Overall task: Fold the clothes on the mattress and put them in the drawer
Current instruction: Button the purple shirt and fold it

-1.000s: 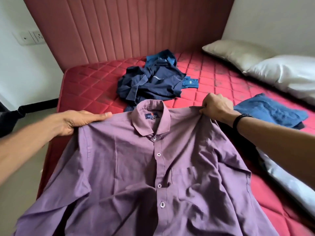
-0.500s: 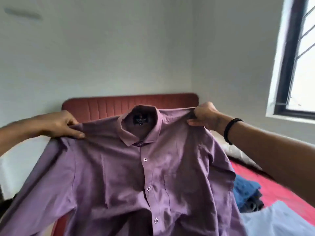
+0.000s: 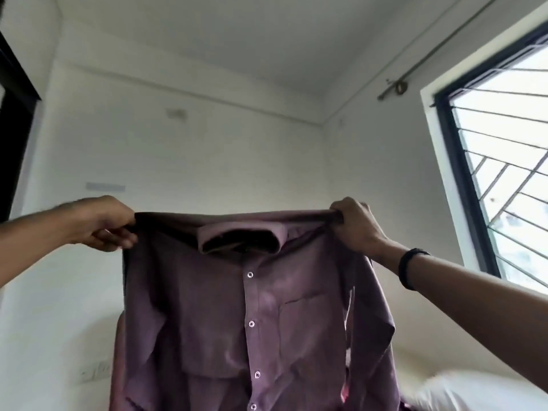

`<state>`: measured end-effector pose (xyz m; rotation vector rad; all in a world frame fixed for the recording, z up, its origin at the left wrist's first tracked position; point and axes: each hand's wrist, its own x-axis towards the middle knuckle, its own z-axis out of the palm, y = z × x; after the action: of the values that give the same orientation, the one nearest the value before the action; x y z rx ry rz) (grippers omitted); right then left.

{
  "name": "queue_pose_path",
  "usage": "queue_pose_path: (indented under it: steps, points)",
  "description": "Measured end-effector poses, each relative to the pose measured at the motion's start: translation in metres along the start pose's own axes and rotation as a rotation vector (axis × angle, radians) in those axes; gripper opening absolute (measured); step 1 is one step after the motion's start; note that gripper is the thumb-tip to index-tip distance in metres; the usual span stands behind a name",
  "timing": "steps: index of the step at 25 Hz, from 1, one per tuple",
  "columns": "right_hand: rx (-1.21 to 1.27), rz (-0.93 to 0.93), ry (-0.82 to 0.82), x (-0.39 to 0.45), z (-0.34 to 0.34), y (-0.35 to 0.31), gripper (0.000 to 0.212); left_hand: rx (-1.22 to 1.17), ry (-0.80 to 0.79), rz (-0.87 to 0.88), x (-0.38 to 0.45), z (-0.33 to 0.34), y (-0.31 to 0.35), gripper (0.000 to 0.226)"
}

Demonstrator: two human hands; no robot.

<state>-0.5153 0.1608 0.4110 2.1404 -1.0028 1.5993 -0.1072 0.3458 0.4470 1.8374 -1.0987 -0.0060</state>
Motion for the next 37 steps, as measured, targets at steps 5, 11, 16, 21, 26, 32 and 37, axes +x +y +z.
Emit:
queue_pose_path:
  steps: [5,11,16,21,26,32,37]
  points:
    - [0.253,0.455,-0.162,0.017,-0.025,-0.013,0.016,-0.301,0.271,0.264,-0.009,0.0,0.021,0.02]
    - [0.649,0.646,0.241,0.022,-0.024,-0.02,0.023,0.048,0.778,0.834,-0.027,-0.015,0.034,0.015]
    - [0.509,0.7,0.277,0.024,-0.004,-0.046,0.018,0.365,0.84,0.911,-0.03,-0.036,0.028,0.018]
    - [0.372,0.481,0.247,0.027,-0.016,-0.056,0.011,0.603,0.804,0.862,-0.03,-0.07,0.011,0.016]
    - [0.093,0.035,0.273,0.008,-0.025,-0.045,0.011,0.636,0.766,0.712,-0.031,-0.093,0.014,0.021]
    - [0.029,-0.023,0.216,-0.118,-0.002,-0.06,0.021,0.561,0.257,0.335,-0.025,-0.036,-0.066,0.019]
    - [0.129,0.035,-1.56,-0.367,0.037,-0.023,0.03,0.59,-1.34,-0.265,-0.119,0.138,-0.301,0.01]
